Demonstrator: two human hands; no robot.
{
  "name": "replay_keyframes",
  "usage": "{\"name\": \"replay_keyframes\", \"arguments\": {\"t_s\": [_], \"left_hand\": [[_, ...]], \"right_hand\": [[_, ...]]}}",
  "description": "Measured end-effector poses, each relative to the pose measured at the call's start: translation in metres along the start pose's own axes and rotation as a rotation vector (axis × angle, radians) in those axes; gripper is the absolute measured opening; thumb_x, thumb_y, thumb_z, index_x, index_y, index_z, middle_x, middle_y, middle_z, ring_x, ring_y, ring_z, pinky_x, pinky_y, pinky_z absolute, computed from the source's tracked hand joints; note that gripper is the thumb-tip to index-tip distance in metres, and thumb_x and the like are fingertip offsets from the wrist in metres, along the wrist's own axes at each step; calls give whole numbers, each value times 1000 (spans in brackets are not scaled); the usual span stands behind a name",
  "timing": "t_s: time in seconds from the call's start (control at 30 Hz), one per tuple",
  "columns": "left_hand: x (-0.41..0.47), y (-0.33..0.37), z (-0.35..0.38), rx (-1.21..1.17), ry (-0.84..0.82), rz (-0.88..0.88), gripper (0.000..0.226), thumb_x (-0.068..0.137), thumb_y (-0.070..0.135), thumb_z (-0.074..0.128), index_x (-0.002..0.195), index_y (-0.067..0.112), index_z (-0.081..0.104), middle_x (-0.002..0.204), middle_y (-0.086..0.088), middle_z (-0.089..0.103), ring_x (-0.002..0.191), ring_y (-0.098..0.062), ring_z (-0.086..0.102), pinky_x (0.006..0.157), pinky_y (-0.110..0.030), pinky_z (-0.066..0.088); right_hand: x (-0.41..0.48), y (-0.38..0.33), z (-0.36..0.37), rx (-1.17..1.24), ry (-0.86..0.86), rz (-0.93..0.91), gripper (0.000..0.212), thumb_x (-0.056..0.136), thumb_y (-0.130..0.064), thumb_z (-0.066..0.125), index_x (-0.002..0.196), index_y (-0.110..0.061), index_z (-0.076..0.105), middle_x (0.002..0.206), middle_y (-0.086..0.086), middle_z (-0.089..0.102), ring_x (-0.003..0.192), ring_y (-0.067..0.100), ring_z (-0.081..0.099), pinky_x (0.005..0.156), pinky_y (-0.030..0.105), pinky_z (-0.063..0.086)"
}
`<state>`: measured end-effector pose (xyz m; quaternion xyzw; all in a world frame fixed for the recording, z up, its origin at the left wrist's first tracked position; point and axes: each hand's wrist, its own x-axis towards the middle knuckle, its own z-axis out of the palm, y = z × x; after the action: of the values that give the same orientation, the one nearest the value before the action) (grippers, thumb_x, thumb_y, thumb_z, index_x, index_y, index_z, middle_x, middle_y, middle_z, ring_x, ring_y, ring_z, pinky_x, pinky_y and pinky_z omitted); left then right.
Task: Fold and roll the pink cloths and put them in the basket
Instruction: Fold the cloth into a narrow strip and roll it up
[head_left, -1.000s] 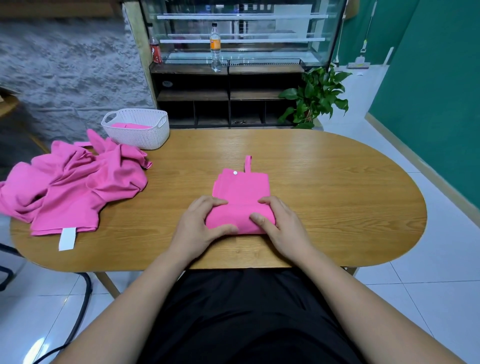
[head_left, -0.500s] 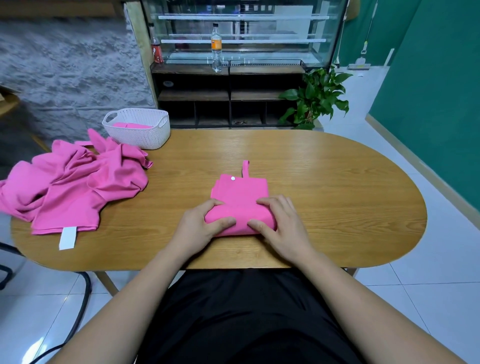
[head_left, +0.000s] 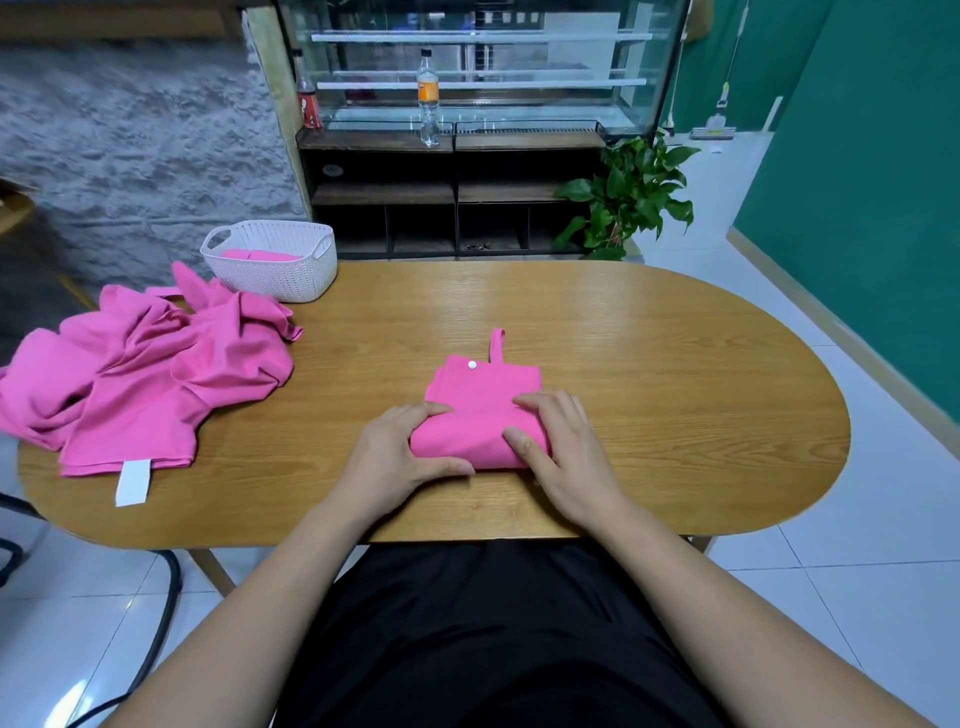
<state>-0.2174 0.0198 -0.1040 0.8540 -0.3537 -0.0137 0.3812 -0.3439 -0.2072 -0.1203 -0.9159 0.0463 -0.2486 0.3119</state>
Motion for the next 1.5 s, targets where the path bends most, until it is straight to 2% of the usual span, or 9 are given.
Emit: {"name": "replay_keyframes", "arguments": {"t_s": [0.27,0.43,0.53,0.67,0.83,0.97,1.07,1.23,1.5], "left_hand": [[-3,3,0,-146,-12,-147,59,68,75,82,112,39,67,91,12,73,81,-2,66,72,-21,47],[-5,-1,4,-61,58,3,73,68,74,85,128,39,63,119,20,60,114,1,58,94,-18,43],[-5,-1,2,-85,54,22,73,66,70,88,128,40,63,121,20,61,117,-2,58,96,-20,44],[-3,-3,2,-82,7,-34,69,67,80,78,123,44,61,118,19,65,105,-1,61,87,-25,47],[-1,0,0,-87,35,-116,55,74,85,64,113,45,61,90,16,69,79,2,62,69,-24,43],[-3,4,-2,-69,48,-155,58,74,88,64,109,42,65,83,14,71,75,2,64,67,-21,44],[-6,5,-2,-50,24,-128,58,74,86,65,113,44,64,97,18,71,86,6,63,72,-19,44],[-10,7,-4,-79,-10,-13,62,76,68,81,132,47,59,131,25,63,121,2,58,103,-29,45],[-11,10,-1,-107,-56,-62,76,68,65,90,131,52,49,133,28,55,120,5,54,99,-31,46]], "right_hand": [[1,4,0,54,-45,15,59,89,-71,68,130,-30,59,119,-17,53,116,10,51,99,31,44],[5,6,1,74,-65,69,55,89,-73,64,126,-33,59,113,-11,59,111,12,55,97,37,46],[6,5,-2,75,-72,111,54,87,-75,63,123,-35,60,111,-10,62,107,13,58,93,36,47],[3,3,-2,79,-51,105,57,88,-74,64,126,-32,58,117,-10,59,112,11,55,96,34,45],[-1,-1,-1,-77,0,-7,65,85,-77,66,133,-33,59,123,-14,51,119,12,49,102,34,36],[-1,-2,-3,-103,-3,-28,66,85,-80,64,130,-32,61,121,-16,55,116,11,50,101,38,37],[-1,-1,-4,-107,-17,-33,63,87,-79,63,127,-31,61,119,-16,56,114,11,51,98,34,35],[2,3,-4,-31,-25,-15,59,88,-77,62,123,-30,61,115,-15,59,109,12,53,99,39,42],[7,2,-7,114,-6,131,44,89,-70,67,109,-31,65,106,-22,63,106,5,56,102,42,43]]}}
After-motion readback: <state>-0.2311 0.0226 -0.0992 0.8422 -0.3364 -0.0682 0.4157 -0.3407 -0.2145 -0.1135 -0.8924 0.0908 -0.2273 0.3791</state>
